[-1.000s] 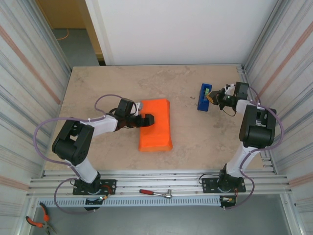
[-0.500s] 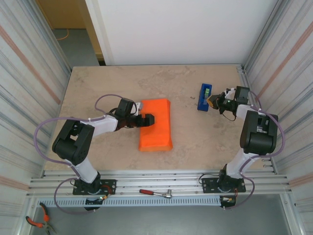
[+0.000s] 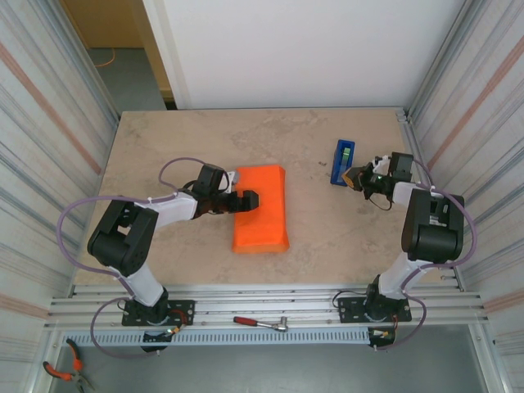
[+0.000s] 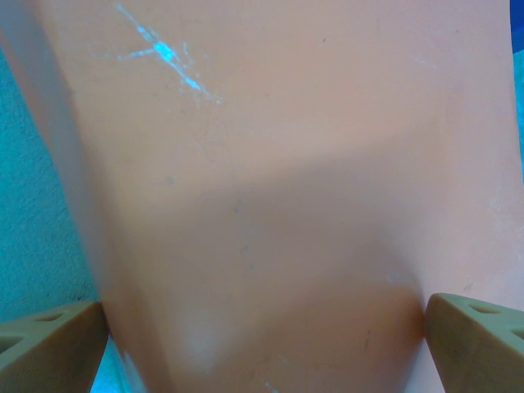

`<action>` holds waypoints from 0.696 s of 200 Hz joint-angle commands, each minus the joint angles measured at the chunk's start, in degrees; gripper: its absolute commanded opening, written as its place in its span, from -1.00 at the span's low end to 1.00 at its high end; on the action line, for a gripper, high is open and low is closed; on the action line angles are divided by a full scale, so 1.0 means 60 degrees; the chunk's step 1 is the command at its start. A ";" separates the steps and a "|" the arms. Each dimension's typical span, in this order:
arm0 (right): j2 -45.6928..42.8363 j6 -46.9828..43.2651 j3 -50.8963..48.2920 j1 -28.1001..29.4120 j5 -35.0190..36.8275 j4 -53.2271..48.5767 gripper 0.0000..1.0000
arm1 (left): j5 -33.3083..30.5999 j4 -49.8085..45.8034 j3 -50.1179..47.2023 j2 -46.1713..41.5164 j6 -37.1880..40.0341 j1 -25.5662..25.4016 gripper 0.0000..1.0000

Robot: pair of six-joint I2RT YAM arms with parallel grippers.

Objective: Wrap the gift box in paper
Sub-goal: Tear off the tape with the cutter.

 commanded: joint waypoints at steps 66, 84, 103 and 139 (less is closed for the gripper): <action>0.0150 -0.0094 -0.0557 -0.0150 0.0003 0.0070 -1.00 | -0.0720 -0.1342 -0.0239 0.0677 0.0472 -0.0220 0.97; 0.0489 -0.0066 -0.0470 -0.0173 -0.0011 0.0192 -1.00 | -0.0735 -0.1356 -0.0248 0.0690 0.0479 -0.0220 0.97; 0.0849 0.0034 -0.0395 -0.0160 -0.0026 0.0383 -1.00 | -0.0740 -0.1353 -0.0249 0.0666 0.0481 -0.0220 0.98; 0.1486 0.0280 -0.0271 -0.0060 -0.0041 0.0778 -1.00 | -0.0754 -0.1375 -0.0232 0.0704 0.0503 -0.0220 0.97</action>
